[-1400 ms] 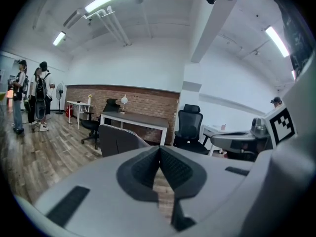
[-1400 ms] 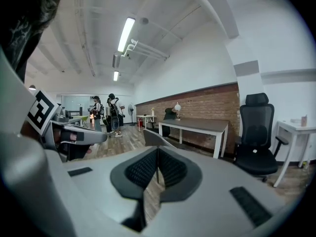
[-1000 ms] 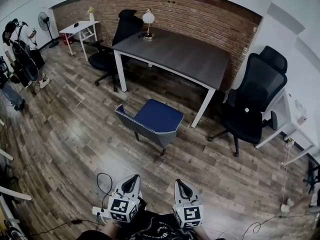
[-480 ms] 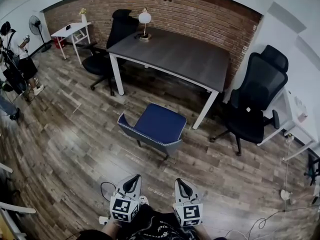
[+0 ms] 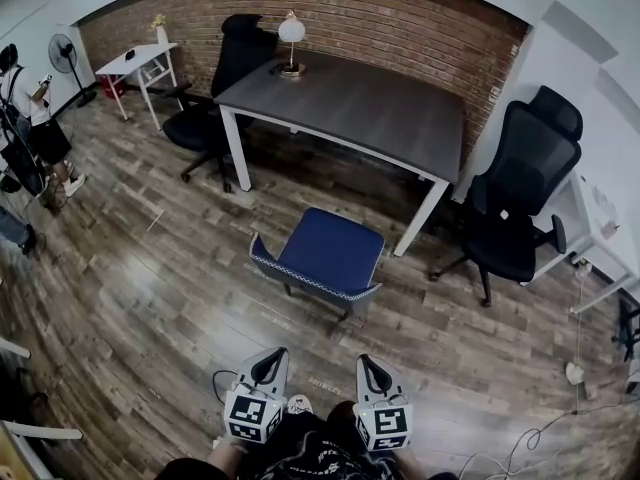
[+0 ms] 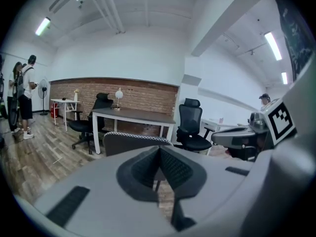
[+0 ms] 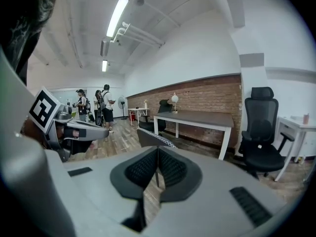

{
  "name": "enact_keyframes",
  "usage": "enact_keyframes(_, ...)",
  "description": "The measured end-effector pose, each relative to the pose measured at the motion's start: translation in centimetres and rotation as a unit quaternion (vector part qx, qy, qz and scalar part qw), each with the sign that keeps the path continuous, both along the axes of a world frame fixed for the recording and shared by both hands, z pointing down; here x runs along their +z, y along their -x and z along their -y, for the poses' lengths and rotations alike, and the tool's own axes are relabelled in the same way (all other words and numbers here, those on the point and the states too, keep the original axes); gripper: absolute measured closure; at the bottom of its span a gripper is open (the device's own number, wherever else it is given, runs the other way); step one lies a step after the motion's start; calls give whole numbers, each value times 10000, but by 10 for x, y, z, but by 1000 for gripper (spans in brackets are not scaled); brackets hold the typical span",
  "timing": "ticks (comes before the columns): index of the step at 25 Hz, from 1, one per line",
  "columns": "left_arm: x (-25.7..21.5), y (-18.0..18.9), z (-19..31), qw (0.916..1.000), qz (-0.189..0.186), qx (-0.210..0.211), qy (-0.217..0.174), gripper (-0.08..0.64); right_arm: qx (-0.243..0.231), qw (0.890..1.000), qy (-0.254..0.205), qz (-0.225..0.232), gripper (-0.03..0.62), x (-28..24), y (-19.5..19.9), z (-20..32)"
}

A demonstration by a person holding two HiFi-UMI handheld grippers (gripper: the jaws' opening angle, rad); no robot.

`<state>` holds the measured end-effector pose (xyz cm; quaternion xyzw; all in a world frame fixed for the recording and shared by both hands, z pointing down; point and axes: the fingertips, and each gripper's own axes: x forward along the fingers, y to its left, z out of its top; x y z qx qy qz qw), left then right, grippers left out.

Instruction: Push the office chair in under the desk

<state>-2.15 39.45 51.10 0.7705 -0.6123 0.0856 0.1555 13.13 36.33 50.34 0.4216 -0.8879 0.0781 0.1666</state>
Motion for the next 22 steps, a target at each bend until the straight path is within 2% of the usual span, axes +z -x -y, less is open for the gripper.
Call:
enact_keyframes(7,1,16,1,9999,5,-113,-1,552,-49,10000,70,-20,586,3,12,5)
enact_keyframes(13,12,29,5,9995,57,-260,171,552,-72,9998,164,-4,586,11,16,23)
enact_keyframes(22,18,48,38,9982,34,-526,299,552,-368,9990,234,44,586,14,42,64)
